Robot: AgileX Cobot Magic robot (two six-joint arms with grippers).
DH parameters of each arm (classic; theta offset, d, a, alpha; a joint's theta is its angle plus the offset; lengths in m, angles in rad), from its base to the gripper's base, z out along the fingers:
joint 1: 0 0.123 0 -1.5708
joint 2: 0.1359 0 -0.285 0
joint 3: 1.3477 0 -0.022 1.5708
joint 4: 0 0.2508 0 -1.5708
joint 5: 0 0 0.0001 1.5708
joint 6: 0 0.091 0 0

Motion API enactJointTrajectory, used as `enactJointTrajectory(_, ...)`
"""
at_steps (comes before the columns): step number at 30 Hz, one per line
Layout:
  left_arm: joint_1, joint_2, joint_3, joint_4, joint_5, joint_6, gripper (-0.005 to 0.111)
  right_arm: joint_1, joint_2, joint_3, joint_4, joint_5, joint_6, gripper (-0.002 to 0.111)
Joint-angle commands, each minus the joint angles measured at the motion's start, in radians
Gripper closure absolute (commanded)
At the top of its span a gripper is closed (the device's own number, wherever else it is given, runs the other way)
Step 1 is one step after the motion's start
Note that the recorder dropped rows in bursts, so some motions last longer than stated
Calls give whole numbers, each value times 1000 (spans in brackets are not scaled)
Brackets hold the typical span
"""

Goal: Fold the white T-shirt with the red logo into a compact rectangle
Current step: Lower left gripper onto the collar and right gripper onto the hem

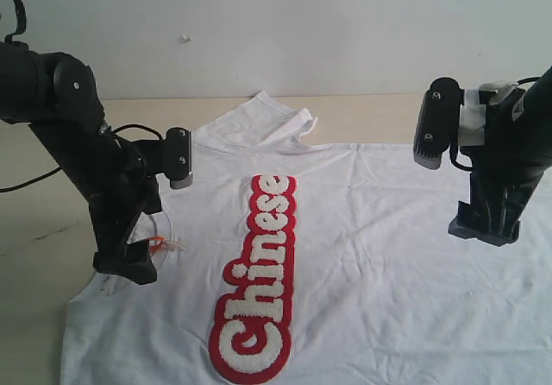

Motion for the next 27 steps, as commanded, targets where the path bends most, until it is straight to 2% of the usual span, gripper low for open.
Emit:
enactJointTrajectory(1, 4, -6, -7, -15, 11, -9, 2, 1, 1, -5, 68, -26, 43, 12)
enactJointTrajectory(12, 4, -6, -7, -36, 20, -9, 2, 1, 12, -5, 62, 92, 116, 12)
enactJointTrajectory(17, 4, -6, -7, -30, 36, 0, 2, 1, 12, -5, -60, 10, 179, 12)
enactJointTrajectory(23, 10, -6, -7, 32, 51, 32, 2, 1, 12, -5, -140, 22, 215, 12)
enactJointTrajectory(27, 38, -6, -26, 56, 68, 69, 2, 1, 12, -5, -207, 35, 216, 12)
